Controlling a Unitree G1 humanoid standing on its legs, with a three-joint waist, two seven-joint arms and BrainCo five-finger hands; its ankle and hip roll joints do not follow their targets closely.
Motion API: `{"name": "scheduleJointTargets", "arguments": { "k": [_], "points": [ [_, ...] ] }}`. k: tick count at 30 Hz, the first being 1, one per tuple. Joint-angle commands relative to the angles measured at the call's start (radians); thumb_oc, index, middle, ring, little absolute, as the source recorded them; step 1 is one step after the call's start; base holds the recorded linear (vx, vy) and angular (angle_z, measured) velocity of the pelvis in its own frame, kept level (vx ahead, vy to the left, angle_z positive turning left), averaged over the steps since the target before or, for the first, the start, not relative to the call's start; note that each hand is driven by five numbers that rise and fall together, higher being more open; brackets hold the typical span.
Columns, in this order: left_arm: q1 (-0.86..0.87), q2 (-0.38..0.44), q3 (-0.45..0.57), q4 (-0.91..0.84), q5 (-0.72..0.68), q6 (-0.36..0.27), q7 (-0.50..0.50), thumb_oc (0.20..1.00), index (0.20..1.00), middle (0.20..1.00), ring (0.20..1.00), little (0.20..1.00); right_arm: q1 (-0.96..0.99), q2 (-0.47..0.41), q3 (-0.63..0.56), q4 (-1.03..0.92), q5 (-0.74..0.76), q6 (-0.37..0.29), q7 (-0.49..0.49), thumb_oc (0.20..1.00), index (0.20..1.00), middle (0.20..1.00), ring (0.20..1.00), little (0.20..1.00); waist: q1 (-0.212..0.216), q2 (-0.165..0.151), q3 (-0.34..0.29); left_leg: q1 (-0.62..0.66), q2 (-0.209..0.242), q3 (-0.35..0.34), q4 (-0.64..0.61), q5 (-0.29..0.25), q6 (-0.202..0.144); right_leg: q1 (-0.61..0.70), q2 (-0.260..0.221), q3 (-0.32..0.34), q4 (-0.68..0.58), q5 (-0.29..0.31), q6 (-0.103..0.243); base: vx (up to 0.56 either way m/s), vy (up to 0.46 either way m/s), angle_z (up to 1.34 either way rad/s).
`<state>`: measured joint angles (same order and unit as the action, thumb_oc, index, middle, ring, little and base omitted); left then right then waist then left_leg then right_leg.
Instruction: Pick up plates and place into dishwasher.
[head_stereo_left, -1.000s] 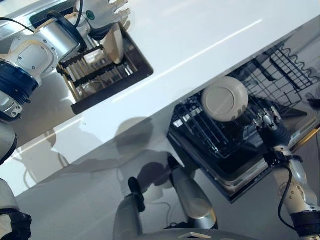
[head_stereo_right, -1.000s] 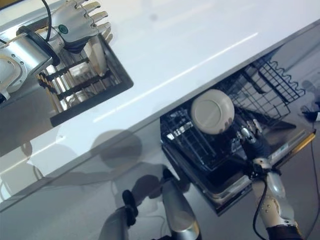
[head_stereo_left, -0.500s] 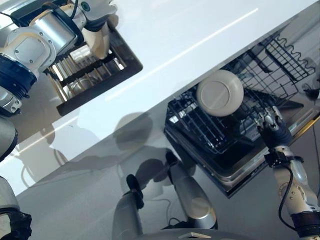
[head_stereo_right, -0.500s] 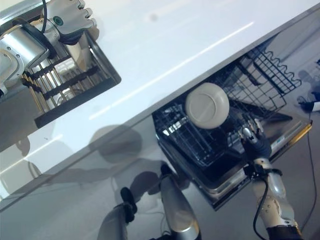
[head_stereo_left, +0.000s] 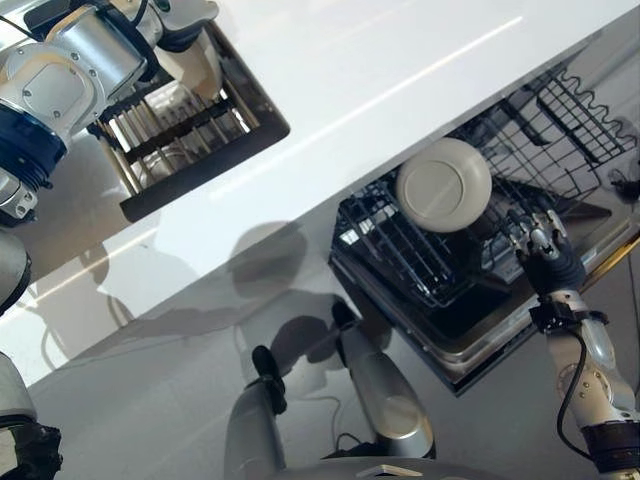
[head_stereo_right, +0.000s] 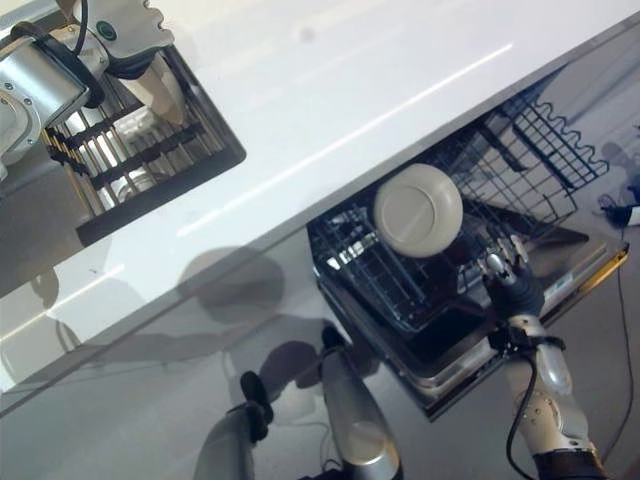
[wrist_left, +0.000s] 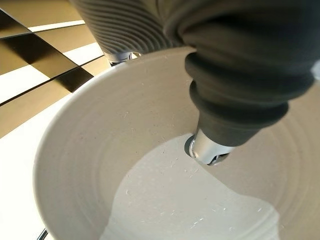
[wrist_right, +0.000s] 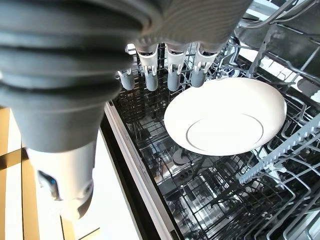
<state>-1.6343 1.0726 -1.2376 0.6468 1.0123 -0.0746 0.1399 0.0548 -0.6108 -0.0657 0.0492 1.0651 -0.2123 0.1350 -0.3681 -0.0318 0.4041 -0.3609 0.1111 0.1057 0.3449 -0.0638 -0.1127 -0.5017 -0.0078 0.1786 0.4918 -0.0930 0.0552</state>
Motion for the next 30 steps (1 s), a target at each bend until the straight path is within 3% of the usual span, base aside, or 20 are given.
{"name": "scheduleJointTargets", "arguments": {
  "k": [1,6,14,20,25,30],
  "points": [
    [-0.076,0.073,0.002,-0.004,0.016,0.012,0.030,0.200,0.200,0.200,0.200,0.200,-0.050,-0.041,-0.046,-0.028,0.032,-0.053,0.012,1.000,1.000,1.000,1.000,1.000,-0.015,-0.002,-0.020,-0.045,0.035,-0.007,0.003,0.028,0.041,-0.001,-0.045,-0.028,-0.056,0.058,0.035,-0.01,0.034,0.00],
    [-0.090,0.123,-0.015,-0.052,0.037,-0.034,0.134,0.200,0.200,0.200,0.200,0.200,-0.033,-0.042,-0.051,-0.023,0.033,-0.052,0.022,1.000,1.000,1.000,1.000,1.000,-0.003,0.016,-0.054,-0.002,0.028,0.000,-0.014,0.019,0.044,0.044,-0.056,-0.031,-0.081,0.051,0.039,0.01,0.046,-0.01],
    [-0.077,0.231,-0.020,-0.200,-0.014,-0.099,0.219,0.200,0.200,0.200,0.200,0.200,0.008,-0.025,-0.057,-0.024,0.019,-0.047,0.025,1.000,1.000,1.000,1.000,1.000,0.028,0.046,-0.134,0.104,0.012,0.012,-0.077,0.019,0.047,0.168,-0.081,-0.041,-0.168,0.052,0.055,0.02,0.047,0.02],
    [-0.006,0.292,0.049,-0.303,-0.098,-0.157,0.371,0.200,0.200,0.200,0.200,0.200,0.040,0.003,-0.058,-0.044,0.002,-0.036,0.005,1.000,1.000,1.000,1.000,1.000,0.057,0.057,-0.212,0.192,-0.010,0.020,-0.127,0.004,0.056,0.272,-0.096,-0.042,-0.241,0.052,0.076,0.02,0.023,0.04],
    [0.188,0.307,0.244,-0.379,-0.265,-0.183,0.462,0.200,0.200,0.200,0.200,0.200,0.065,0.047,-0.044,-0.070,-0.047,-0.029,-0.038,1.000,1.000,1.000,1.000,1.000,0.079,0.055,-0.285,0.282,-0.029,0.037,-0.180,-0.016,0.067,0.360,-0.099,-0.027,-0.311,0.065,0.099,0.04,0.011,0.01],
    [0.487,0.248,0.532,-0.449,-0.449,-0.208,0.482,0.200,0.200,0.200,0.200,0.200,0.076,0.075,-0.034,-0.081,-0.119,-0.037,-0.085,1.000,1.000,1.000,1.000,1.000,0.087,0.048,-0.324,0.336,-0.044,0.045,-0.221,-0.022,0.077,0.394,-0.093,0.002,-0.340,0.092,0.114,-0.02,0.005,-0.03]
  ]
}}
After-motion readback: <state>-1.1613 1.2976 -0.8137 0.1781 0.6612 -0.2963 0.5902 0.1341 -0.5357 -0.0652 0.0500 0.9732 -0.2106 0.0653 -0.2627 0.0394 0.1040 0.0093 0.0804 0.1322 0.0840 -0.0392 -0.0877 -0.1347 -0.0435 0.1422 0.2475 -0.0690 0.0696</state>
